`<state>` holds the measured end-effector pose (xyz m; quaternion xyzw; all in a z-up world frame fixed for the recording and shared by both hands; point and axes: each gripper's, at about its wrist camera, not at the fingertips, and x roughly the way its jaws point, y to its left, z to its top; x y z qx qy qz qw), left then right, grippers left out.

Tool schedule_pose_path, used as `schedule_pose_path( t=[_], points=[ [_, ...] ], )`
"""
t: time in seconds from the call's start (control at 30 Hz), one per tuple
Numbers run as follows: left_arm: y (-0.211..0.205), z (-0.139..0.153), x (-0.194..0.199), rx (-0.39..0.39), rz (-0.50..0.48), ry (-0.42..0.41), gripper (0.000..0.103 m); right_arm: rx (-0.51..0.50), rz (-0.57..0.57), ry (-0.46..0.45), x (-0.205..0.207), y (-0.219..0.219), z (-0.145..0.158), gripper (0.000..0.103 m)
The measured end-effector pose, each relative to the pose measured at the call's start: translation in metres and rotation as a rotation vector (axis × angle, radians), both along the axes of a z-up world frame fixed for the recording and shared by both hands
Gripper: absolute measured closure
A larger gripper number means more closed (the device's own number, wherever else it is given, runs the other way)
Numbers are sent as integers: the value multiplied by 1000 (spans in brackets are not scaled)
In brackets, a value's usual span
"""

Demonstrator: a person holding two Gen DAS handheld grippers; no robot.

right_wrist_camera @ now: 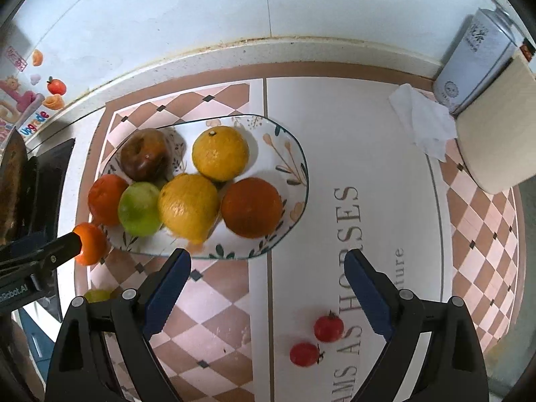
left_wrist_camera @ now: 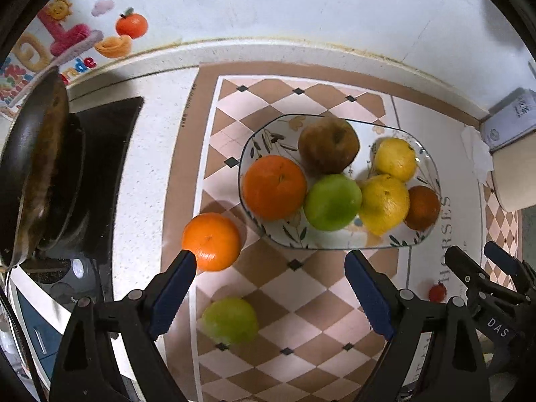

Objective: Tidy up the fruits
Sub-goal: 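Move both tools toward the green apple and orange on the runner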

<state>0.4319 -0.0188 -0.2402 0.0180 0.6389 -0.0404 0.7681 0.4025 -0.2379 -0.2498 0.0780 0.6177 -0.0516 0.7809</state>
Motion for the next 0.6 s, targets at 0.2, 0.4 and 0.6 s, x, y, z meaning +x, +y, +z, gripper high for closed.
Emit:
schedule_pose_path(
  t=[0.2, 0.4, 0.6],
  points=[
    [6, 35, -27, 0, 0, -94, 12, -9, 5, -64, -28, 2, 34, 8],
    [6, 67, -62, -13, -14, -172, 12, -2, 5, -130, -59, 7, 73, 8],
    [7, 95, -94, -15, -30, -242, 12, -4, 15, -193, -89, 14, 107, 8]
  ],
)
